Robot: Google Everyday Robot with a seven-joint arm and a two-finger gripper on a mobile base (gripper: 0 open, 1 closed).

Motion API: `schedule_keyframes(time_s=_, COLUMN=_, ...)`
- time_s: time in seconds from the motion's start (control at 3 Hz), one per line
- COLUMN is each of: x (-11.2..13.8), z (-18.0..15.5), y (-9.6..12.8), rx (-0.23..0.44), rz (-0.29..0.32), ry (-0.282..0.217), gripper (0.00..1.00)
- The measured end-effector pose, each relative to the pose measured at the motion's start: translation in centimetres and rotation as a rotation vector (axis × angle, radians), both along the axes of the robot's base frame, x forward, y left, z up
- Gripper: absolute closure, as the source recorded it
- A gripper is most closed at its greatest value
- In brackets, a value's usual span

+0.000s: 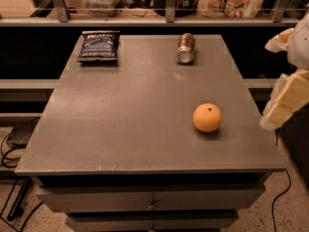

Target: Move orange can near orange

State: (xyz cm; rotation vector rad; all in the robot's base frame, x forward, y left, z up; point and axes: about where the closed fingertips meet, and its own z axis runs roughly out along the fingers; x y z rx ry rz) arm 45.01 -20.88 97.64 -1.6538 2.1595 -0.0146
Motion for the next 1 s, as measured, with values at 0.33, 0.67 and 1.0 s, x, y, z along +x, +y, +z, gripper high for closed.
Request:
schedule_keyframes(time_s=0.33, x=3.1, z=0.2, y=1.5, rx=0.105, rz=0.01, ry=-0.069, gripper=0.0)
schedule_keyframes(time_s=0.67, x=8.3, z=1.6, y=3.5, rx=0.215, rz=-0.011, ry=-0.19, gripper=0.0)
schedule_keyframes(time_s=1.0, x=9.0, z=1.3, y=4.1, rx=0.228, rz=-0.013, ry=-0.189, gripper=0.0)
